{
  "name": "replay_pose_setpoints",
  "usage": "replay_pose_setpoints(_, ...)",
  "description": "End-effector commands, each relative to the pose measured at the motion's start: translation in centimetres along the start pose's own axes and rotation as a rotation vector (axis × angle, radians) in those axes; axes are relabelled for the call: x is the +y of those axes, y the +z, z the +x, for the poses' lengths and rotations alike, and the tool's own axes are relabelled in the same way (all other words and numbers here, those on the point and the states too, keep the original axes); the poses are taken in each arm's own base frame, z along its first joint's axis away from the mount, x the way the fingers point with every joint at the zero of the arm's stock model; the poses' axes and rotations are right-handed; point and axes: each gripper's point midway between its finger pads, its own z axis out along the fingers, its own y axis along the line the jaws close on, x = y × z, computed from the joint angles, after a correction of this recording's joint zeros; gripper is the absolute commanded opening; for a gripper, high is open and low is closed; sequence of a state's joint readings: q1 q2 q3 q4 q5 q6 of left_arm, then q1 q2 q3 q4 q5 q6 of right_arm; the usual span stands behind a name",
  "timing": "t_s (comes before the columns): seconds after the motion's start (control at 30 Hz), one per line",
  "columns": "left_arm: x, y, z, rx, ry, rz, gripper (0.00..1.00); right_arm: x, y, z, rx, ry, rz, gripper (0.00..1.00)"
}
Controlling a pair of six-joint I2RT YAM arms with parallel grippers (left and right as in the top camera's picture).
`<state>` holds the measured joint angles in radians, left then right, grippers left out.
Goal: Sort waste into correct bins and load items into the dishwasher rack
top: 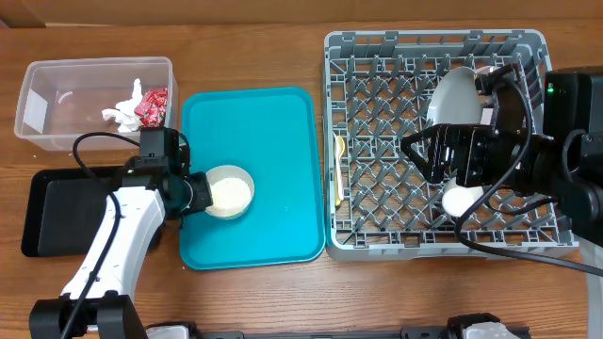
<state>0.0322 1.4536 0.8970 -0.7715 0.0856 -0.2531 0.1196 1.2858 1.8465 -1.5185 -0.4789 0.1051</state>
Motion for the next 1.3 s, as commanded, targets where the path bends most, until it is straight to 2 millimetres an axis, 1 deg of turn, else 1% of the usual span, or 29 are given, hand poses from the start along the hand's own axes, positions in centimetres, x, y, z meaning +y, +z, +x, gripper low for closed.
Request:
replay_pose_setpoints(0.0, 0.3, 0.1, 0.4, 0.01, 0.017, -0.021, 0.37, 0.0, -0.1, -0.1, -0.005, -0.005, 0.004, 1.0)
replay_pose_setpoints(0.03, 0.4, 0.0, 0.5, 0.015, 0.017, -0.023, 0.47, 0.0, -0.1, -0.1, -0.005, -0.005, 0.004, 1.0)
replay_pose_setpoints(0.07, 0.5, -0.1, 0.6, 0.021, 0.016, -0.032, 0.54, 0.0, -0.1, -0.1, -0.005, -0.005, 0.004, 1.0)
replay_pose_setpoints(0.13, 1.1, -0.6, 0.7, 0.035, 0.01, -0.064, 0.55, 0.0, -0.1, -0.1, -0.005, -0.005, 0.004, 1.0)
replay_pose_setpoints(0.23, 1.7, -2.8, 0.0, 0.048, 0.003, -0.113, 0.56, 0.0, -0.1, -0.1, -0.005, -0.005, 0.004, 1.0)
replay_pose_setpoints(0.3, 1.2, -4.5, -0.9, 0.036, 0.0, -0.108, 0.58, 0.0, -0.1, -0.1, -0.005, -0.005, 0.004, 1.0)
replay_pose_setpoints(0.37, 0.4, -6.3, -2.1, 0.01, 0.007, -0.086, 0.6, 0.0, -0.1, -0.1, -0.005, -0.005, 0.004, 1.0)
replay_pose_setpoints(0.43, -1.4, -7.6, -3.1, -0.016, 0.031, -0.03, 0.61, 0.0, -0.1, -0.1, -0.005, -0.005, 0.004, 1.0)
replay_pose_setpoints(0.53, -4.1, -7.9, -3.4, -0.038, 0.092, 0.039, 0.61, 0.0, -0.1, -0.1, -0.005, -0.005, 0.004, 1.0)
replay_pose_setpoints(0.6, -5.6, -7.2, -3.0, -0.045, 0.15, 0.053, 0.61, 0.0, -0.1, -0.1, -0.005, -0.005, 0.004, 1.0)
replay_pose_setpoints(0.7, -8.0, -5.5, -1.6, -0.048, 0.24, 0.078, 0.63, 0.0, -0.1, -0.1, -0.005, -0.005, 0.004, 1.0)
replay_pose_setpoints(0.83, -9.8, -3.1, -0.2, -0.061, 0.311, 0.096, 0.65, 0.0, -0.1, -0.1, -0.005, -0.005, 0.004, 1.0)
replay_pose_setpoints(0.93, -10.4, -1.5, 0.7, -0.06, 0.331, 0.103, 0.64, 0.0, -0.1, -0.1, -0.005, -0.005, 0.004, 1.0)
replay_pose_setpoints(1.03, -10.4, 0.2, 1.1, -0.054, 0.334, 0.096, 0.57, 0.0, -0.1, -0.1, -0.005, -0.005, 0.004, 1.0)
replay_pose_setpoints(1.13, -10.0, 2.1, 1.3, -0.03, 0.321, 0.076, 0.56, 0.0, -0.1, -0.1, -0.005, -0.005, 0.004, 1.0)
replay_pose_setpoints(1.27, -10.5, 4.0, 1.8, 0.012, 0.319, 0.085, 0.5, 0.0, -0.1, -0.1, -0.005, -0.005, 0.004, 1.0)
